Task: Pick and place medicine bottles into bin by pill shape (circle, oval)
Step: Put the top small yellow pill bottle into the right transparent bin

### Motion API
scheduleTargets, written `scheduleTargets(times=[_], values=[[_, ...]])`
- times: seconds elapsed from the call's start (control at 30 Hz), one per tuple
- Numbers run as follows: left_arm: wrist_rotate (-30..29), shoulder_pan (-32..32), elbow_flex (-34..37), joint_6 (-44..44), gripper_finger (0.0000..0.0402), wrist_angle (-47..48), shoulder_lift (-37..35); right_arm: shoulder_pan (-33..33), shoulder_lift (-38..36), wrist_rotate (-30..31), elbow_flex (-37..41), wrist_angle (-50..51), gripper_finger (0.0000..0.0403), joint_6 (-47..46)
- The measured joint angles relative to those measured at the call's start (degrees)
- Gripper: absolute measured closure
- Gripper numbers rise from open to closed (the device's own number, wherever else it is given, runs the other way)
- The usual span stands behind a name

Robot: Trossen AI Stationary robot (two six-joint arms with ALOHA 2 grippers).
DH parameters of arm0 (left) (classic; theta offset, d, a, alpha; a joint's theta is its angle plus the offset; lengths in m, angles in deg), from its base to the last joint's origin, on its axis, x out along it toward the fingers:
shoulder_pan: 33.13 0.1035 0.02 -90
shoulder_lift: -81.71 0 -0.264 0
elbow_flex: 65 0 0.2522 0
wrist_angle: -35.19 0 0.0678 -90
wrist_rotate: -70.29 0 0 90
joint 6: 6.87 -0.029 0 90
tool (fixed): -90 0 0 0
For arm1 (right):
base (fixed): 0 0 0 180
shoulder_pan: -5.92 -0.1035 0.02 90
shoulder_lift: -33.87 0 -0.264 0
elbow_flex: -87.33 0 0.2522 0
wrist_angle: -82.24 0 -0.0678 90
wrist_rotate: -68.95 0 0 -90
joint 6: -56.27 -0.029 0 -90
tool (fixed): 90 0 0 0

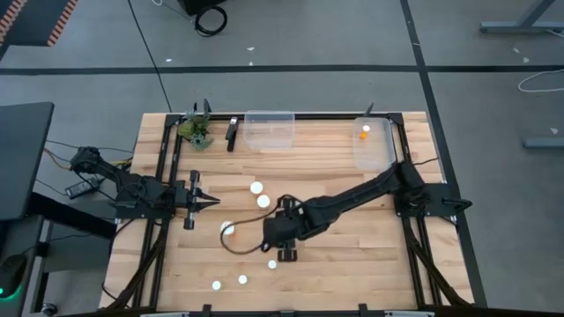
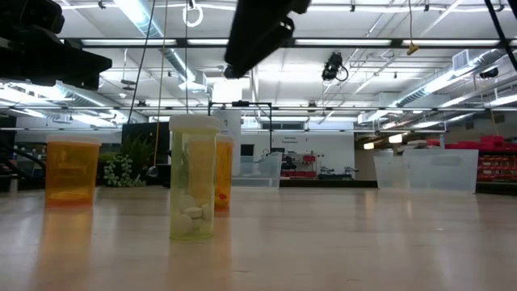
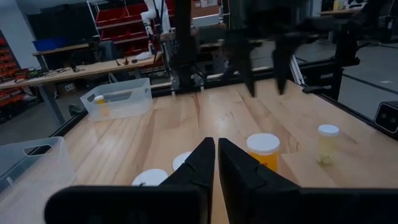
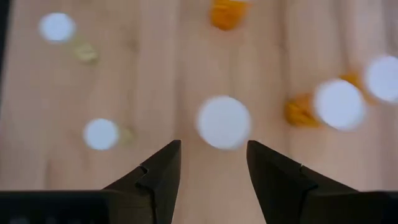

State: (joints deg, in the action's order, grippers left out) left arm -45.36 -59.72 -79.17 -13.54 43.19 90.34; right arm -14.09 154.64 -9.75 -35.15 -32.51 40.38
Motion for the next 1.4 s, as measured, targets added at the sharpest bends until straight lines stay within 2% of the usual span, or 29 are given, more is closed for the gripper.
scheduleTargets(times=[0.3, 0.53, 0.83, 1.17, 1.4], values=[[0.0, 0.0, 0.0, 0.0, 0.0366, 0.0, 0.0, -2.1, 7.2, -6.6, -8.2, 0.0, 0.0213, 7.0], [0.0, 0.0, 0.0, 0.0, 0.0376, 0.0, 0.0, -2.8, 9.1, -8.3, -9.4, -0.3, 0.0213, 7.1], [0.0, 0.0, 0.0, 0.0, 0.0365, 0.0, 0.0, -3.9, 9.0, -8.6, -10.1, -4.0, 0.0213, 8.6], [0.0, 0.0, 0.0, 0.0, 0.0376, 0.0, 0.0, -3.9, 9.0, -8.4, -4.8, -8.1, 0.0213, 14.4], [0.0, 0.0, 0.0, 0.0, 0.0366, 0.0, 0.0, -4.4, 9.0, -9.4, 0.4, -16.4, 0.0213, 19.0]])
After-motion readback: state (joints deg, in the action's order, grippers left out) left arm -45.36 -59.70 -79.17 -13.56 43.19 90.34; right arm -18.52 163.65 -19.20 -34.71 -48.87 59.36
